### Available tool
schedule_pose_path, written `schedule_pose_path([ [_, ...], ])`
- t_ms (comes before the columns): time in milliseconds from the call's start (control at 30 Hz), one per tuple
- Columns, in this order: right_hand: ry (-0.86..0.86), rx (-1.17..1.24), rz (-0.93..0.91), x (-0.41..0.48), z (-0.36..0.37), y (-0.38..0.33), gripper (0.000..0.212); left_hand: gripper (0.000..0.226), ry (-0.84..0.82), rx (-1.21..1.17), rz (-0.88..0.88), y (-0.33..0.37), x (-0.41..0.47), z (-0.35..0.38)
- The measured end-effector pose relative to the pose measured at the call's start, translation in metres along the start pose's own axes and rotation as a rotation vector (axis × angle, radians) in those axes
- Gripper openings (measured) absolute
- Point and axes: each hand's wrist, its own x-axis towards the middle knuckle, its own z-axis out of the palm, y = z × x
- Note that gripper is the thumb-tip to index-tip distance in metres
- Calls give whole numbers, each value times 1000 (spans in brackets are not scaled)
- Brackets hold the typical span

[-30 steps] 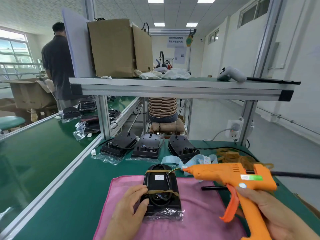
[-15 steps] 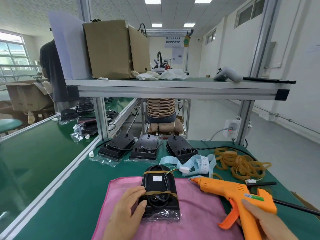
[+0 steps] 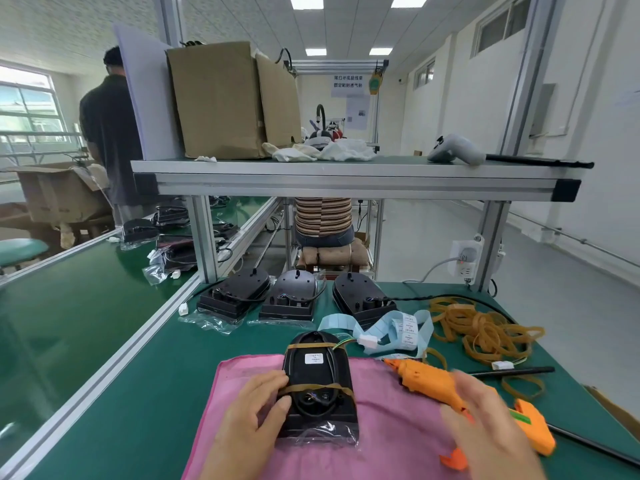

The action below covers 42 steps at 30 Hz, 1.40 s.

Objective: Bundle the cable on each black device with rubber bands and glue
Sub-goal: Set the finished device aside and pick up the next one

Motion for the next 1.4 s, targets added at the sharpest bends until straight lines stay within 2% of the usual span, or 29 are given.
schedule_pose_path([
  [100, -243, -199, 4, 8, 50, -10, 27, 20, -8, -91, -108, 17, 11, -4],
  [167, -326, -302, 11, 23, 82, -11, 17, 21, -22, -73, -170, 21, 25, -1],
  [233, -342, -399, -36, 35, 108, -5, 29, 28, -40, -56, -216, 19, 38, 7],
  [333, -323, -502, -96, 39, 131, 9, 41, 26, -98, -73, -283, 10, 41, 18],
  [433, -305, -498, -91, 38, 136, 16, 47, 22, -130, -95, -307, 9, 33, 27],
  [533, -336, -423, -92, 35, 139, 11, 52, 19, -85, -193, -321, 17, 31, 28],
  [600, -344, -382, -116, 35, 141, 1, 53, 21, -57, -161, -312, 27, 30, 20],
  [700, -382, -305, -200, 33, 148, -25, 39, 13, 49, -240, -331, 40, 29, 1],
  [800, -462, -324, -246, 32, 164, -54, 60, 17, 199, -293, -312, 50, 31, -29],
  [967, -664, -289, -271, 30, 214, -87, 73, 18, 420, -284, -313, 37, 30, -77],
  [1033, -742, -285, -253, 29, 239, -97, 76, 30, 490, -263, -335, 32, 28, -96],
  [1133, -842, -284, -268, 28, 277, -108, 77, 22, 647, -266, -366, 23, 28, -125],
  [1300, -970, -350, -317, 24, 333, -121, 76, 32, 858, -417, -452, -7, 31, -162],
  [1400, -979, -427, -341, 19, 363, -129, 63, 44, 956, -541, -464, -27, 33, -173],
])
